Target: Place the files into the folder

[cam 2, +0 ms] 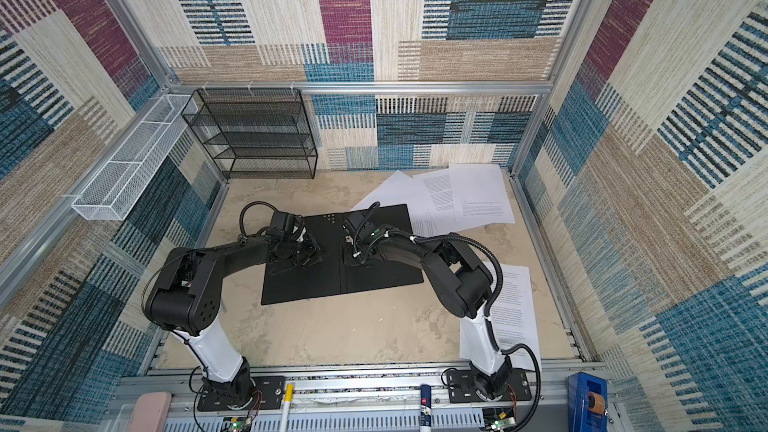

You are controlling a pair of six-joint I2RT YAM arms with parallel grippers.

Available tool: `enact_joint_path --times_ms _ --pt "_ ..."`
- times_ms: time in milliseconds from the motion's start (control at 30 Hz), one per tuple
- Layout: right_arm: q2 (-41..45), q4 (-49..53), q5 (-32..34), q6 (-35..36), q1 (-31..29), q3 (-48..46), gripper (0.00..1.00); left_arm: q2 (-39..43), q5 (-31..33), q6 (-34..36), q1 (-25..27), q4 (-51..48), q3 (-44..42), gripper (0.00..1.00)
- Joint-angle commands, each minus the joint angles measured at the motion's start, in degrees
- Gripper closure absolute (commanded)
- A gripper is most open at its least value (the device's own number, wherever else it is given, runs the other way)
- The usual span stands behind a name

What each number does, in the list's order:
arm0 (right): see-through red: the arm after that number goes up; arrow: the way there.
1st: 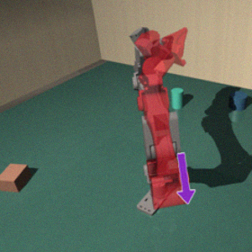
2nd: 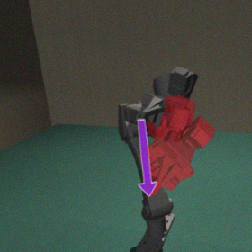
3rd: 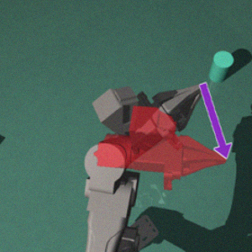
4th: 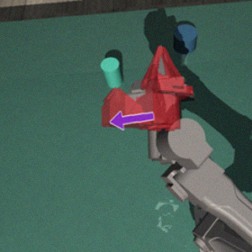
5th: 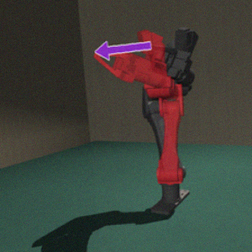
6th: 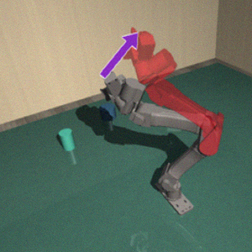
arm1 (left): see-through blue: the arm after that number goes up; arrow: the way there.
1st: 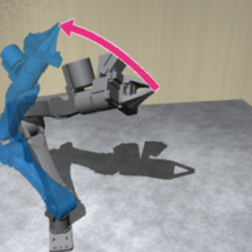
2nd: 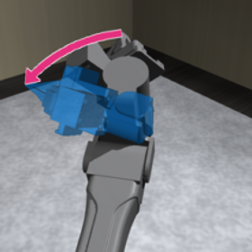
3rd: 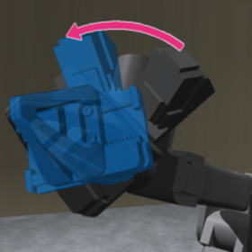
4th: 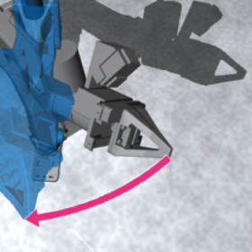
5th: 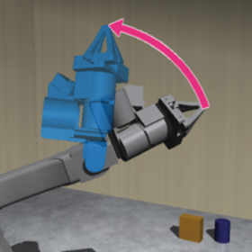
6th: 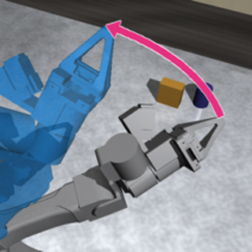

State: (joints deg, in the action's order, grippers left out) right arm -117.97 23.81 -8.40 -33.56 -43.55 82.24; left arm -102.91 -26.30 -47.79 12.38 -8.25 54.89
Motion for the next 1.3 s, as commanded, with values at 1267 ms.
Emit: enact_joint_path --times_ms 1267 --pt "-2.1 -4.7 -5.2 -2.6 2.6 0.3 0.84 -0.5 4.5 0.6 -2.4 -6.9 -2.5 0.63"
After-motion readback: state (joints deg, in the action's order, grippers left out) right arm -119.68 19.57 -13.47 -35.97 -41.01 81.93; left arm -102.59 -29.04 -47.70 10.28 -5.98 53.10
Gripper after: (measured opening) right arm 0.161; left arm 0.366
